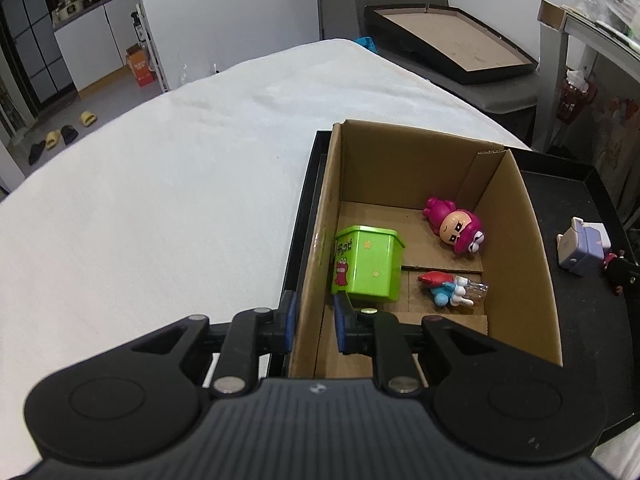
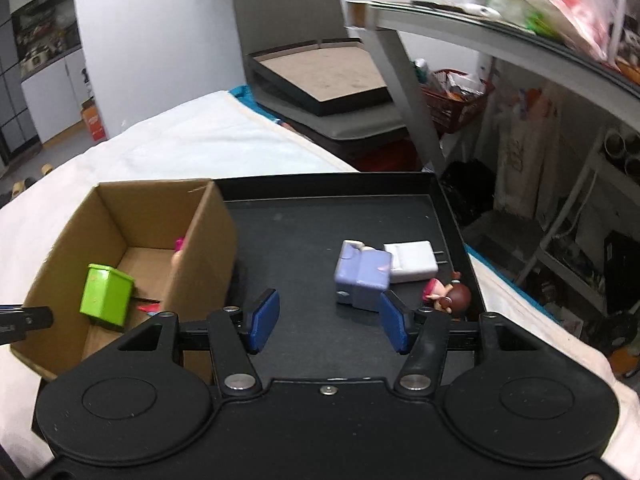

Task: Organize rigid objects
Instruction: 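Lower the mug figure into the box and open the right gripper, then move the right gripper to the brown-haired doll and grasp it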

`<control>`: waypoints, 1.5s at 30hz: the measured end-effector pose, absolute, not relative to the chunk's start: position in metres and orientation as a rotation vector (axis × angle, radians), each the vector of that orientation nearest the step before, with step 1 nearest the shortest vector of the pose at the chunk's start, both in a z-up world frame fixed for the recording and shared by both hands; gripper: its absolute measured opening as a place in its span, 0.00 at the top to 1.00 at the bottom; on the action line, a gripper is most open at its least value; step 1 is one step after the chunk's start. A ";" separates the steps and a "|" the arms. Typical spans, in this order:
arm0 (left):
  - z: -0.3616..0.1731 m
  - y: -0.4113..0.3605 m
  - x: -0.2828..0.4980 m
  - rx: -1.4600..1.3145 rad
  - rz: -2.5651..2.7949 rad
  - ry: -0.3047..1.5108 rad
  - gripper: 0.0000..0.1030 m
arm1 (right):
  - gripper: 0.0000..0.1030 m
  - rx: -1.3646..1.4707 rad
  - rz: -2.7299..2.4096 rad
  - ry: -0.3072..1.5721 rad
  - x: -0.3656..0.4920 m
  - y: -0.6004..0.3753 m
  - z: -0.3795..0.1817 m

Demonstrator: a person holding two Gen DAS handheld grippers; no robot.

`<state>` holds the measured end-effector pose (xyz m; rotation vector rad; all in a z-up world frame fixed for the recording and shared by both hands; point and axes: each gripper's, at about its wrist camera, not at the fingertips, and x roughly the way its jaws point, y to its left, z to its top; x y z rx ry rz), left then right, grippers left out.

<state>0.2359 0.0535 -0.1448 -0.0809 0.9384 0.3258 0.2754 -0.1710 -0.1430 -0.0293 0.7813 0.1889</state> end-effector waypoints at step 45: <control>-0.136 -0.023 0.295 0.142 0.412 0.919 0.38 | 0.49 0.186 -0.040 0.829 0.337 -0.238 -0.223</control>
